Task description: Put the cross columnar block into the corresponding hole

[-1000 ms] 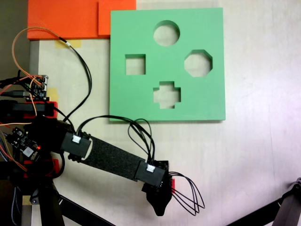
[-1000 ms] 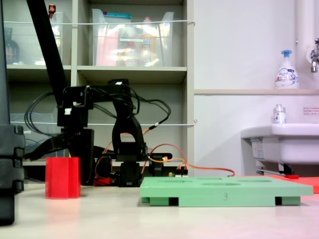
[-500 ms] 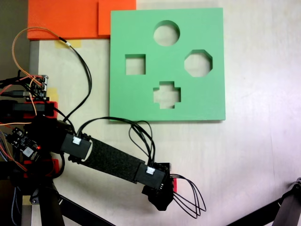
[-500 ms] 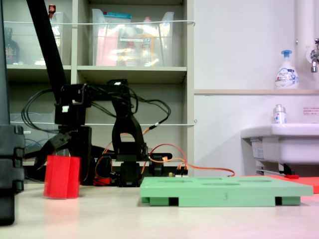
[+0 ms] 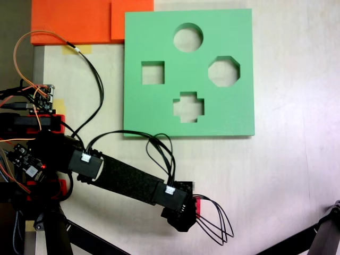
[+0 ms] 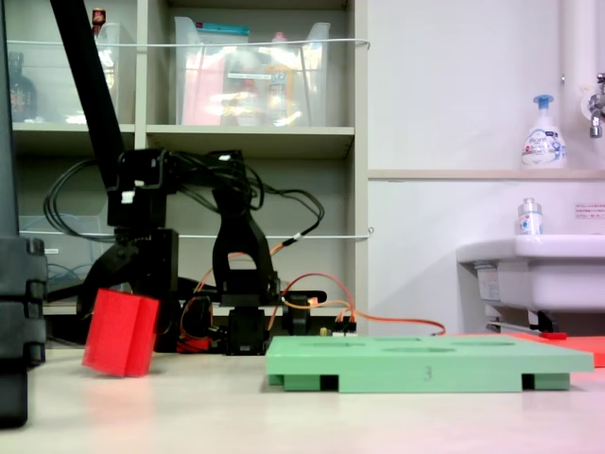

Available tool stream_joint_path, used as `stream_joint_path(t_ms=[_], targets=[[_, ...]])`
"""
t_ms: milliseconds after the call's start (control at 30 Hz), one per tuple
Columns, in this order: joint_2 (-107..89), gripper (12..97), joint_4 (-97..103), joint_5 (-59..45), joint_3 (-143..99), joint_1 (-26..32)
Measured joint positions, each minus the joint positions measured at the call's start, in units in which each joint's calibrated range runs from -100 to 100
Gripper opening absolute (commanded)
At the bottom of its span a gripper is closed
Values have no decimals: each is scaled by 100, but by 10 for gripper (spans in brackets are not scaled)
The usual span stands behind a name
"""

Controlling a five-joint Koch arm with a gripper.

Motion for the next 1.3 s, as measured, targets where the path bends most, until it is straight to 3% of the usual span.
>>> stream_joint_path(t_ms=[233,567,767,1133,1300], targets=[[-342,215,-166,24,20,34],[-2462,223,-636,957,833,1016],[-2435,223,-666,1612,1166,1924],[-1505,223,-695,2198,1548,2745],[-1300,223,-705,2261,1548,2847]])
